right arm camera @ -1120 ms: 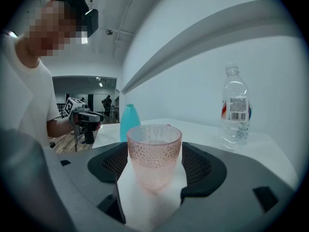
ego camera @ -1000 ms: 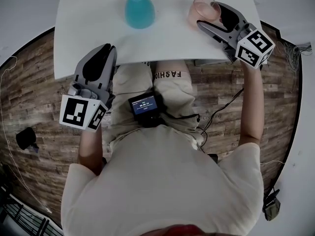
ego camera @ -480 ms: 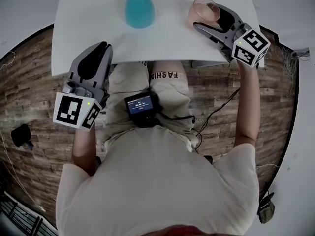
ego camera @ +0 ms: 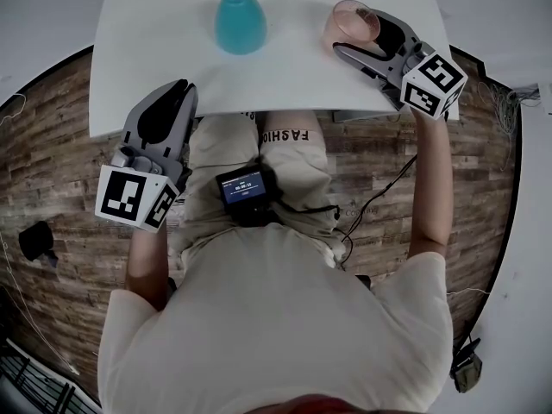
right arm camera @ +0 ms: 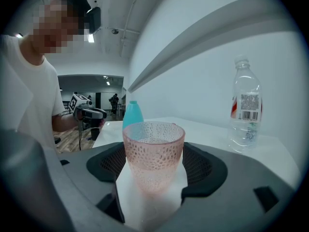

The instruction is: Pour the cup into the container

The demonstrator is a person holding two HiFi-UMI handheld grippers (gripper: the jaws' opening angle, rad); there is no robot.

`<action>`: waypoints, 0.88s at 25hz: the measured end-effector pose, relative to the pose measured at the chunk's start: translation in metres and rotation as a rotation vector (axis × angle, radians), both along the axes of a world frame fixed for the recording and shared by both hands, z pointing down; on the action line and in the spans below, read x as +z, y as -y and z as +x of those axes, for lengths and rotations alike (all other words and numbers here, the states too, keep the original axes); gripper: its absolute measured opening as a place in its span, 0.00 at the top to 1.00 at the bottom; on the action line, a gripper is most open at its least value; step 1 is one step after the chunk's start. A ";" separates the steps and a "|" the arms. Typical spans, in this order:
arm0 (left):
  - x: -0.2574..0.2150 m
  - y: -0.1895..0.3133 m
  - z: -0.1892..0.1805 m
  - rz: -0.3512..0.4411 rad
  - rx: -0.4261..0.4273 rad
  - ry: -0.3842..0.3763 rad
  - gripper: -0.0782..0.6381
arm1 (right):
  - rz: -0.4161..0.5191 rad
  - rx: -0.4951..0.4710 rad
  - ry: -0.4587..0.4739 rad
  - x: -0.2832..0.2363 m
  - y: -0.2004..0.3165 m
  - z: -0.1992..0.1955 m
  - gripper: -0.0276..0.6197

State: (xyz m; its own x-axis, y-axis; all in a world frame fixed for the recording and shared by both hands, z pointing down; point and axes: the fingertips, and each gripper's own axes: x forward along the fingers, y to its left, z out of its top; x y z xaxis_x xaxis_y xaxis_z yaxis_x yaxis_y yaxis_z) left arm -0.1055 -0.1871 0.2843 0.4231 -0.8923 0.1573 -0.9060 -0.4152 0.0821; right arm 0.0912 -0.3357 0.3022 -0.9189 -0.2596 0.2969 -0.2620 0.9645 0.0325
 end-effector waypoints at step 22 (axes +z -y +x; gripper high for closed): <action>-0.003 -0.009 -0.004 0.007 -0.013 -0.006 0.82 | -0.016 0.108 -0.004 -0.004 0.004 0.006 0.41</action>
State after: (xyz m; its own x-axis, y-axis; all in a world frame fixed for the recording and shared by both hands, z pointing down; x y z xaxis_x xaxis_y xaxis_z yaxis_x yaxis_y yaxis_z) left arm -0.1099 -0.1782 0.2817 0.4128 -0.8986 0.1486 -0.9107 -0.4043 0.0846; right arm 0.0969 -0.3396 0.2984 -0.8845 -0.3524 0.3057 -0.3645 0.9310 0.0185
